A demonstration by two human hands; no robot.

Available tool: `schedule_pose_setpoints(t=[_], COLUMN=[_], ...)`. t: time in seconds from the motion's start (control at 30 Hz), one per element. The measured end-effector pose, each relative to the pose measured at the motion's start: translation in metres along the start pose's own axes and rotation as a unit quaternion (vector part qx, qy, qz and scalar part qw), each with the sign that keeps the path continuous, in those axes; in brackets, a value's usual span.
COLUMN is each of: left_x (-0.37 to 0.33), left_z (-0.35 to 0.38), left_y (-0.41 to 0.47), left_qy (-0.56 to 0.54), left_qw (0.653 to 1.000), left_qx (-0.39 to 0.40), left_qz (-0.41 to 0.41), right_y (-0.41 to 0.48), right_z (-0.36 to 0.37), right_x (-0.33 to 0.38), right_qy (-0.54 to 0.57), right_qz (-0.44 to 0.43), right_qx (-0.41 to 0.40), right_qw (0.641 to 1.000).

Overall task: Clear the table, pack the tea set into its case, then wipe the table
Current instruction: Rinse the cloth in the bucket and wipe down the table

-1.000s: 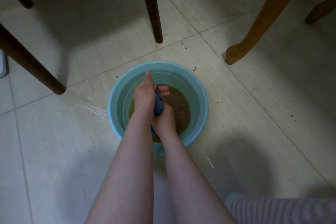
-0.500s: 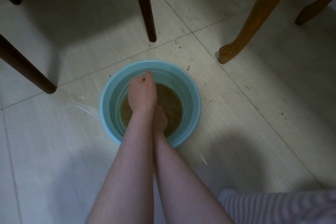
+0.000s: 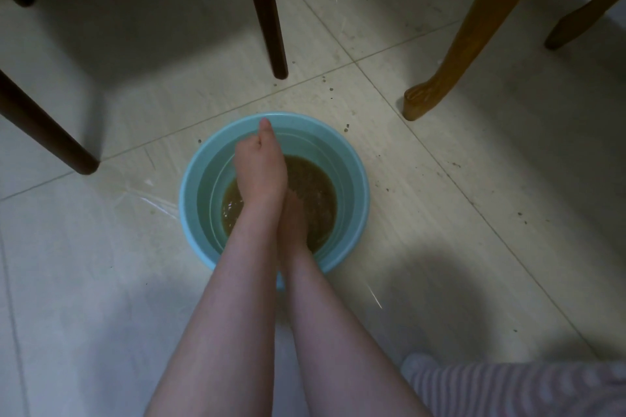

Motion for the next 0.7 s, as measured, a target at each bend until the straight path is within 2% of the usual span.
schedule_pose_setpoints(t=[0.03,0.1,0.2,0.27,0.33,0.4,0.43,0.5,0.6,0.7], left_x=[0.001,0.012,0.034,0.037,0.032,0.025,0.024,0.026,0.029,0.025], left_z=[-0.004,-0.013,-0.018,-0.009,0.001,0.008,0.012,0.016,0.014,0.013], left_y=[0.006,0.022,0.025,0.019,0.012,0.005,0.001,-0.005,-0.008,-0.007], left_qy=[0.008,-0.032,-0.228,-0.315,-0.284,-0.209,-0.185,-0.137,-0.113,-0.110], left_qw=[1.000,0.996,0.957,0.931,0.944,0.969,0.975,0.984,0.988,0.988], left_qx=[-0.005,-0.025,-0.031,0.015,0.074,0.097,0.101,0.102,0.091,0.079], left_qz=[-0.017,-0.077,-0.175,-0.185,-0.151,-0.091,-0.073,-0.057,-0.060,-0.071], right_y=[0.001,0.000,0.003,0.005,0.006,0.005,0.005,0.005,0.004,0.007], right_z=[0.000,0.004,0.008,0.004,-0.013,-0.028,-0.032,-0.036,-0.038,-0.037], right_x=[0.000,-0.004,-0.002,0.003,0.003,0.005,0.007,0.005,0.004,0.007], right_qy=[0.003,0.117,0.264,0.281,0.207,0.030,-0.060,-0.169,-0.248,-0.268], right_qz=[-0.011,-0.013,0.011,0.044,0.060,0.060,0.067,0.089,0.103,0.096], right_qx=[-0.007,-0.021,-0.024,-0.040,-0.090,-0.106,-0.098,-0.074,-0.051,-0.040], right_qw=[1.000,0.993,0.964,0.958,0.972,0.992,0.991,0.979,0.962,0.958])
Point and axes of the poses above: each hand's wrist, its own y-axis towards the middle knuckle, its own z-axis out of the palm, x = y × z, the point moved 10 cm from there along y, towards the middle knuckle, and after that the axes turned 2 degrees about -z, right-handed, at the moved point
